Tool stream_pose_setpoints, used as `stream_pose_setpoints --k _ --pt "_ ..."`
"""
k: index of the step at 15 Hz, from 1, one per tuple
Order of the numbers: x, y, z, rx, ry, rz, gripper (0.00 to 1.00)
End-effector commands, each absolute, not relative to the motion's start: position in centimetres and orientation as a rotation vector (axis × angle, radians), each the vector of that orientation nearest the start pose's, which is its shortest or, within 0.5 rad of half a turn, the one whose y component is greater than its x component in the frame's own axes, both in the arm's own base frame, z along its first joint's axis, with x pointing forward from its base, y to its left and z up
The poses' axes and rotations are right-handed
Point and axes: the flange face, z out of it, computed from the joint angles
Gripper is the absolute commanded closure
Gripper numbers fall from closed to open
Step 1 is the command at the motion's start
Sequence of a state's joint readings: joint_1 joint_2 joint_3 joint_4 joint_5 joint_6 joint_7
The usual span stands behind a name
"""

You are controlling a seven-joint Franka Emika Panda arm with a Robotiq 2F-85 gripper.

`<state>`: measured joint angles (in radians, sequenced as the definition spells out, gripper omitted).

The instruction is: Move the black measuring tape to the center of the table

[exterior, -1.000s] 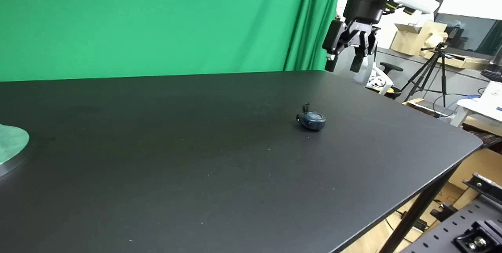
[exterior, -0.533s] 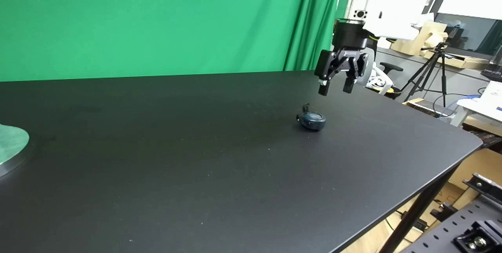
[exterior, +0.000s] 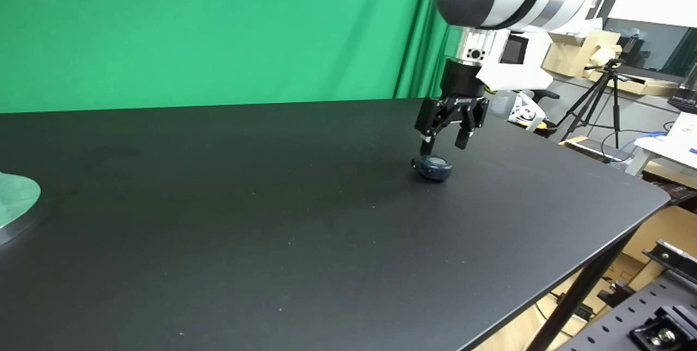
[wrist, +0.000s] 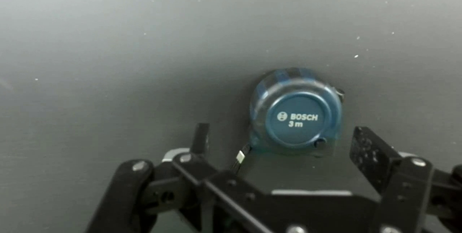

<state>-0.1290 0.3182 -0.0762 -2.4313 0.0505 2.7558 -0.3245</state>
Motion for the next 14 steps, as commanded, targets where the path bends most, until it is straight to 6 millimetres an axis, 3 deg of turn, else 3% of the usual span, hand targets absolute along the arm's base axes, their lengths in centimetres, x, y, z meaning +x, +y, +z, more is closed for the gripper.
stream_pose_setpoints --k 1,9,10,11,14 --pt "48.1 -9.5 17.0 -3.109 -0.068 -0.063 0.00" --pt "48.0 -9.9 15.6 -3.075 0.033 -0.044 0.00" --pt "48.0 -10.0 15.4 -3.066 0.047 -0.028 0.25" --pt "48.0 -10.0 15.3 -3.052 0.056 -0.011 0.25" --pt "47.9 -10.1 15.0 -3.036 0.082 0.020 0.49"
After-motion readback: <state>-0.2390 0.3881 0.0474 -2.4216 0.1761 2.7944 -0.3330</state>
